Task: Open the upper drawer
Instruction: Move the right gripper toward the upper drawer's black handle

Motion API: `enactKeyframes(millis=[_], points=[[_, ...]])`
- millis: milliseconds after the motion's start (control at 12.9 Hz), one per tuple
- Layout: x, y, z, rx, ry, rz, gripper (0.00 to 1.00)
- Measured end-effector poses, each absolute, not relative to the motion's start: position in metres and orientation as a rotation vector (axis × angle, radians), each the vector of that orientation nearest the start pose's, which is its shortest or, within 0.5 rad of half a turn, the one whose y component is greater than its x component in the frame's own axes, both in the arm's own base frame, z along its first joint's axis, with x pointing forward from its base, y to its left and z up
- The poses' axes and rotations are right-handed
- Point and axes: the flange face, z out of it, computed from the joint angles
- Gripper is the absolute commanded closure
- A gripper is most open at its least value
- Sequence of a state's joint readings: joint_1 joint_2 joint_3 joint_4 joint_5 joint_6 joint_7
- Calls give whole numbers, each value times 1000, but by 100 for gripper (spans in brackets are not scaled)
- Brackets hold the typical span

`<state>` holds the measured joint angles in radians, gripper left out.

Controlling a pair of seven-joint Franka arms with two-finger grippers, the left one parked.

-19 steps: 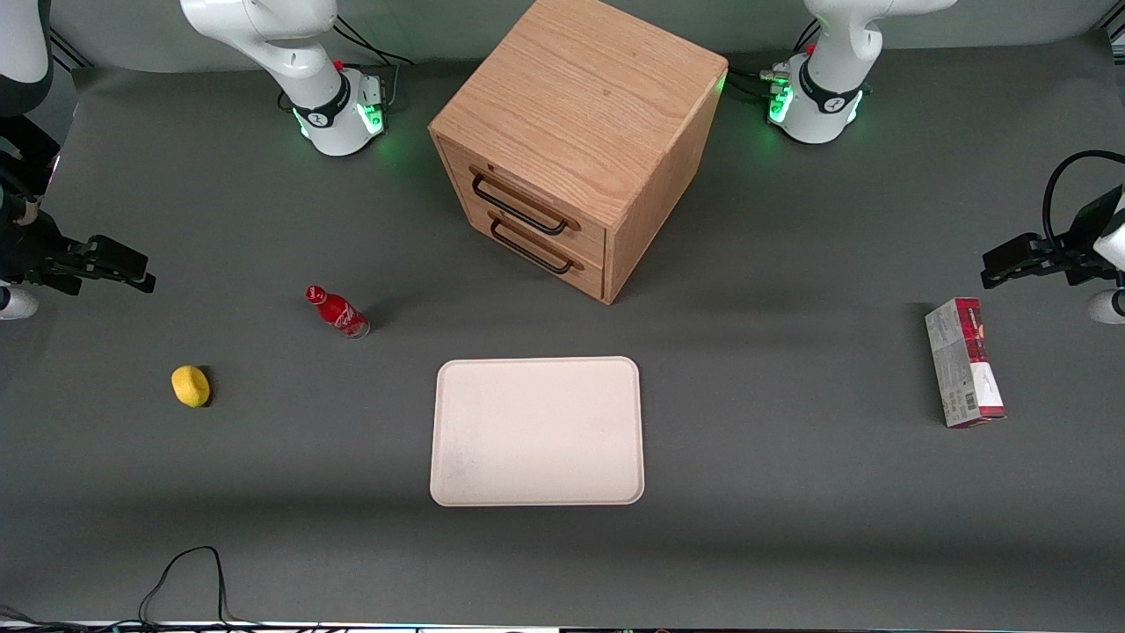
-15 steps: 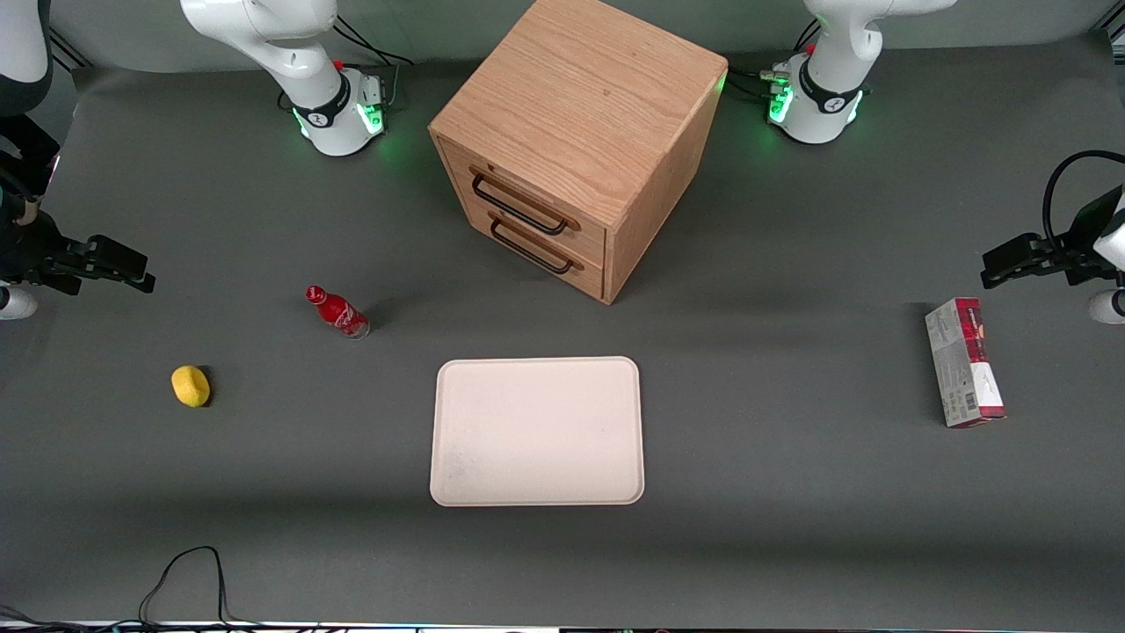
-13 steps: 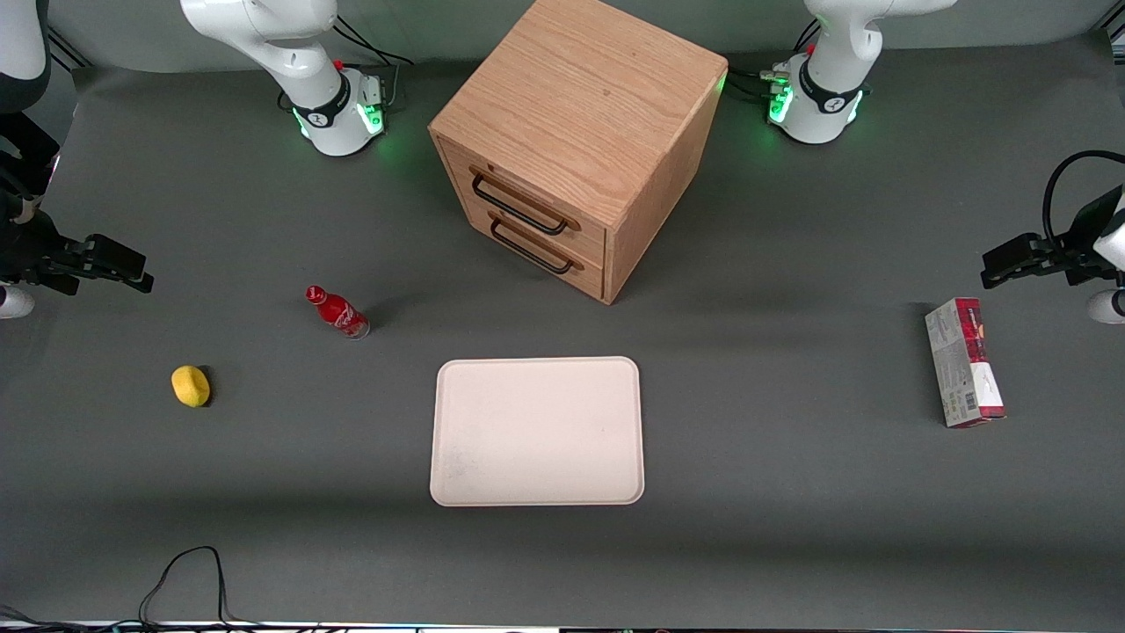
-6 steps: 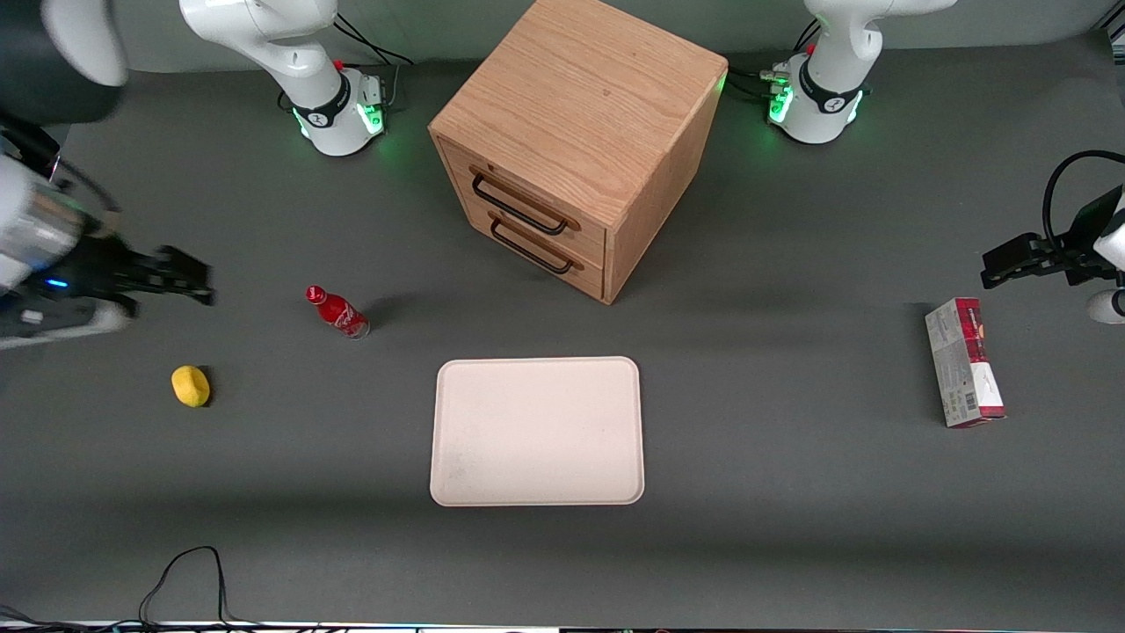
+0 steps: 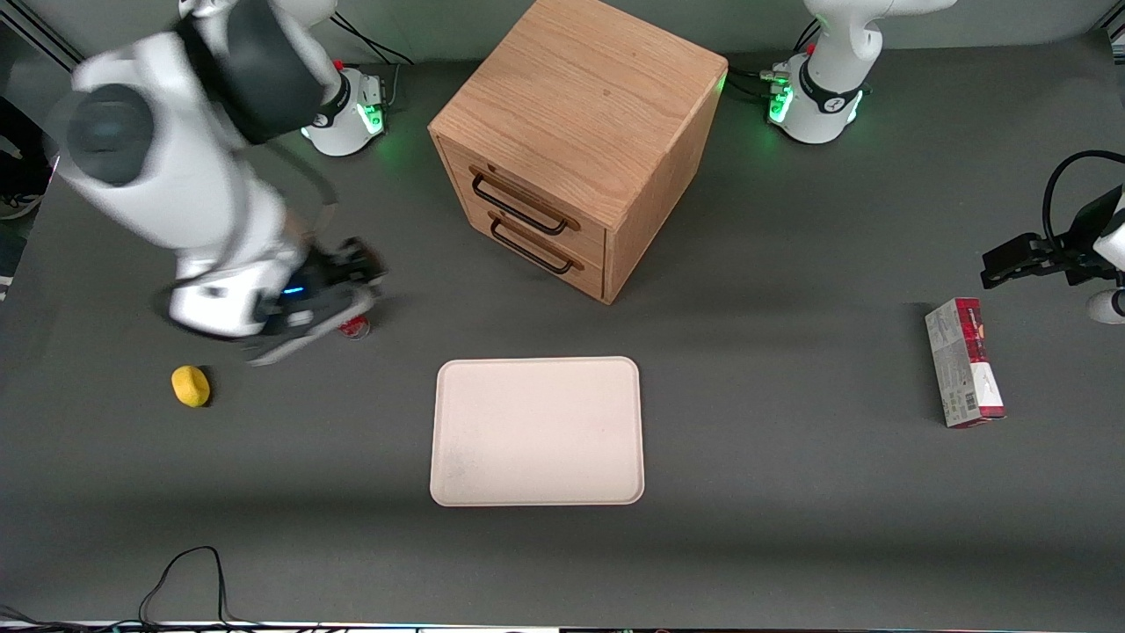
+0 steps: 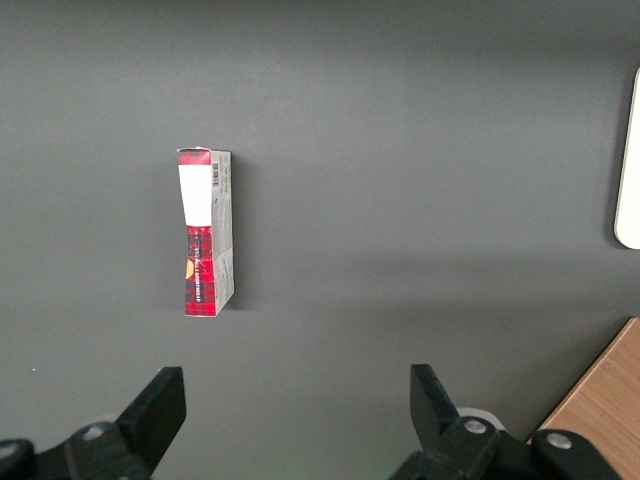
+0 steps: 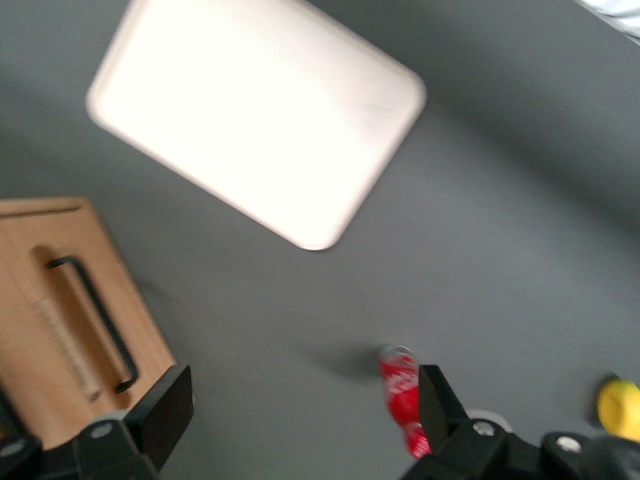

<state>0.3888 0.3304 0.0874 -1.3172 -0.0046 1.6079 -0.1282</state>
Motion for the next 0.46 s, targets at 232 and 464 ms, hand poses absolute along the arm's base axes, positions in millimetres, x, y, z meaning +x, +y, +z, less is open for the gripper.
enactKeyframes(millis=[232, 464], points=[[550, 364, 528, -2891, -1183, 116, 0], [525, 401, 519, -2778, -1431, 137, 0]])
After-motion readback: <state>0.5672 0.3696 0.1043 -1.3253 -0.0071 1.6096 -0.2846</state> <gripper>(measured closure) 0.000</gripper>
